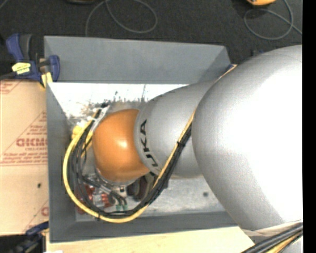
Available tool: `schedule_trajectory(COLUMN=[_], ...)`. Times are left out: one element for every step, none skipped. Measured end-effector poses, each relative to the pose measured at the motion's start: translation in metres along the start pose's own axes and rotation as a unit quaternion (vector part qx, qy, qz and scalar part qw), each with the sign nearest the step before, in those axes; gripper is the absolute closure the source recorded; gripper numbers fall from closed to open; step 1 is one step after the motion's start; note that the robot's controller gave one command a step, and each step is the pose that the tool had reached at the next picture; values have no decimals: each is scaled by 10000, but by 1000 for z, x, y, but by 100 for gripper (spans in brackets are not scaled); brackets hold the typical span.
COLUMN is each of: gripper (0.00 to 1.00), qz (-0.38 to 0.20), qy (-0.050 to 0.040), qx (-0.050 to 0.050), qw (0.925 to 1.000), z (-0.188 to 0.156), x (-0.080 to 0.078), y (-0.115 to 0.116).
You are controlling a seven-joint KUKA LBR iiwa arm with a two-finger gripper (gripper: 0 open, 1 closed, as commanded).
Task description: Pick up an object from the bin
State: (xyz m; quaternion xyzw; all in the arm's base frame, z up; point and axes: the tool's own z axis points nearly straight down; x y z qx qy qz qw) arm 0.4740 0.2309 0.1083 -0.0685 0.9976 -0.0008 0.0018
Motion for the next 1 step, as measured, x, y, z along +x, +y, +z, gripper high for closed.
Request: schedule_trajectory(gripper=[100], qz=[-51], qy=[-17], qx=[3], qw=[10000], z=[-29], x=[-9], y=[0])
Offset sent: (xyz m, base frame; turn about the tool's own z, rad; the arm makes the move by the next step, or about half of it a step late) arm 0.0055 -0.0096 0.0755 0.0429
